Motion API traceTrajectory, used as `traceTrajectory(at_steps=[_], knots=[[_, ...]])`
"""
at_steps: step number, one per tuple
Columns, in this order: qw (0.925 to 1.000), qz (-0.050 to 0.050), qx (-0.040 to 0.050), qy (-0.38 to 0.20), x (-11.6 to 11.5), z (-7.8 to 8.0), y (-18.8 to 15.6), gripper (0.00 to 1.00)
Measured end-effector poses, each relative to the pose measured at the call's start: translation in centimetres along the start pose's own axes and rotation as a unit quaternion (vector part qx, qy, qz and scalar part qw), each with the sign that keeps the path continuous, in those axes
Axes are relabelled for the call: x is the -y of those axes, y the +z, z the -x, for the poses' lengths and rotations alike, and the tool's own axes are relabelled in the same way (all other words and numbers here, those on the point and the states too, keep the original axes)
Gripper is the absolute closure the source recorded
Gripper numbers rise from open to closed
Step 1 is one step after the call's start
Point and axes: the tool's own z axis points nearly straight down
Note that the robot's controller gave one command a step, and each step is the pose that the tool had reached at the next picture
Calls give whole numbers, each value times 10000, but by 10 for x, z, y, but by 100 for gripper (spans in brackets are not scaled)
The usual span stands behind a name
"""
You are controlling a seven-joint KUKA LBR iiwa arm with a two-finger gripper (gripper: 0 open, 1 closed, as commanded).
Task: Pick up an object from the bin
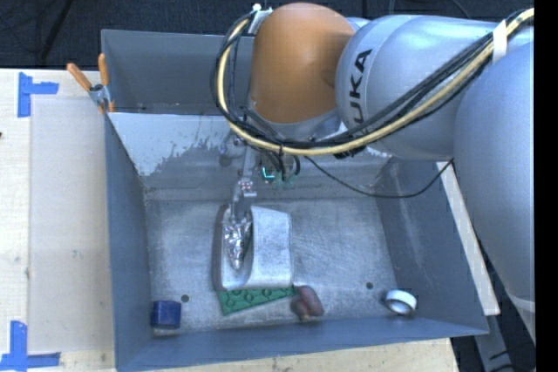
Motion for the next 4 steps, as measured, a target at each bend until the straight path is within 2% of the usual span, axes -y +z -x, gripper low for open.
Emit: traceTrajectory(at_steps=[1,2,3,4], knots=[[9603,33,121,-2786,17,-12,77,0],[8732,6,51,-4874,22,2,72,0],[7538,-18,46,-6571,51,2,61,0],[7768,-61,122,-6296,104,-1,81,0]])
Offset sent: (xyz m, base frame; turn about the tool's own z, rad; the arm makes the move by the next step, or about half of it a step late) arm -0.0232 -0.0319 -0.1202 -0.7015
